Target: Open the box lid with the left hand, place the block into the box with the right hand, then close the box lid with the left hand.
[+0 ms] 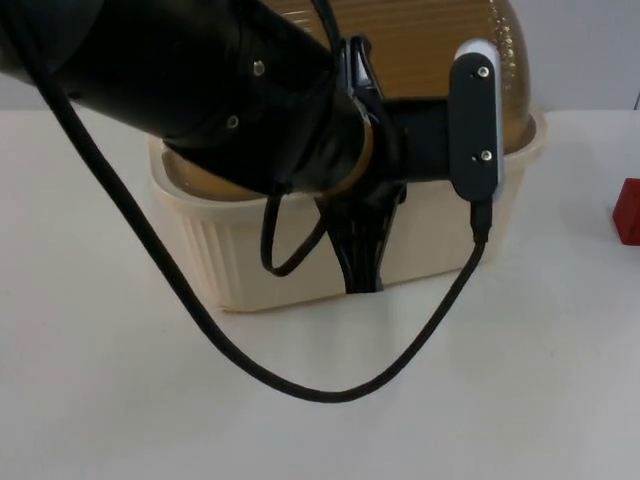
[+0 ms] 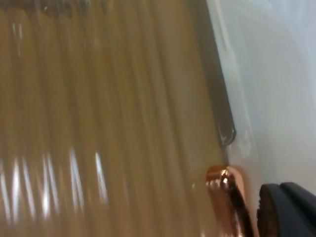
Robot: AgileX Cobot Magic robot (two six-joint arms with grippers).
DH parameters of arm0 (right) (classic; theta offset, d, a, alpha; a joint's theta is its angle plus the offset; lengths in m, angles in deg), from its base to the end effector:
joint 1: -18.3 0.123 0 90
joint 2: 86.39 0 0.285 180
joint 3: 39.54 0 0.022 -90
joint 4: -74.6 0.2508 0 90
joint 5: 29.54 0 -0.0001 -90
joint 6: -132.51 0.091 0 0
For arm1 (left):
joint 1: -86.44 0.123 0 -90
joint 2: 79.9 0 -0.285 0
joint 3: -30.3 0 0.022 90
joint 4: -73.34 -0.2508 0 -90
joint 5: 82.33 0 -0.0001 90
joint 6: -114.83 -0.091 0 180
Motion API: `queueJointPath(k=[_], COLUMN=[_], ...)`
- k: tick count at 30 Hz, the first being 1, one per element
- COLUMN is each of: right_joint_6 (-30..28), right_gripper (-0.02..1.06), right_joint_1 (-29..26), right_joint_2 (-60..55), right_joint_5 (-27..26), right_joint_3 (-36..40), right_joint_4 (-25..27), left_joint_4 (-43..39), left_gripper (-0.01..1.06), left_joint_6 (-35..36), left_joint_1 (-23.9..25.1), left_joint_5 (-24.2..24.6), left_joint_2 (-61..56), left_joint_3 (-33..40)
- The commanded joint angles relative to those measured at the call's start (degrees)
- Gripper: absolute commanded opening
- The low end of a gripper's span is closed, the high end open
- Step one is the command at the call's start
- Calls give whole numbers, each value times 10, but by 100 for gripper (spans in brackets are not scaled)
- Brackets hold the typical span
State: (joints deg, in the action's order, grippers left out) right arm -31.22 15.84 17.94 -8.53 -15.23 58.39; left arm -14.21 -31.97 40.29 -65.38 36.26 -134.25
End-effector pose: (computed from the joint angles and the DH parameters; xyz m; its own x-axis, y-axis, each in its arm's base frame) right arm 0.2578 -0.0202 0.3317 -0.5004 0.0404 -0.8649 0.1386 0.9898 -0.0340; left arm 0.2908 -0.2643 0.1701 0.1660 0.9477 -0.2726 0.6948 0.0838 0.7143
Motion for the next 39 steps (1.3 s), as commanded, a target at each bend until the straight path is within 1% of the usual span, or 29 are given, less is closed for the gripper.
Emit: queueJointPath(k=[1, 5, 17, 21, 22, 23, 26, 29, 33, 35, 37, 39], right_joint_6=[-2, -2, -2, -2, -2, -2, -2, -2, -2, -2, -2, -2], right_gripper=[104, 104, 104, 104, 104, 104, 104, 104, 104, 104, 104, 104], right_joint_1=[-3, -3, -3, -3, -3, -3, -3, -3, -3, -3, -3, -3], right_joint_2=[1, 1, 1, 1, 1, 1, 1, 1, 1, 1, 1, 1], right_joint_5=[-8, -9, -8, -8, -8, -8, -7, -7, -7, -8, -8, -8], right_joint_3=[0, 0, 0, 0, 0, 0, 0, 0, 0, 0, 0, 0], right_joint_4=[-4, -4, -4, -4, -4, -4, -4, -4, -4, -2, -2, -2], left_joint_4=[26, 26, -4, -7, -7, -7, -9, -5, 28, 36, 37, 36], left_gripper=[0, 0, 0, 0, 0, 0, 0, 0, 0, 0, 0, 0], left_joint_6=[2, 1, 1, 1, 1, 1, 1, 1, 1, 1, 1, 1], left_joint_1=[10, 10, 10, 13, 17, 22, 30, 40, 43, 49, 52, 66], left_joint_5=[63, 48, 63, 50, 36, 33, 34, 39, 34, 19, 15, 4], left_joint_2=[-14, -27, -27, -27, -27, -27, -27, -30, -36, -37, -37, -37], left_joint_3=[-1, -1, -1, -1, -1, -2, -6, -24, -50, -66, -71, -80])
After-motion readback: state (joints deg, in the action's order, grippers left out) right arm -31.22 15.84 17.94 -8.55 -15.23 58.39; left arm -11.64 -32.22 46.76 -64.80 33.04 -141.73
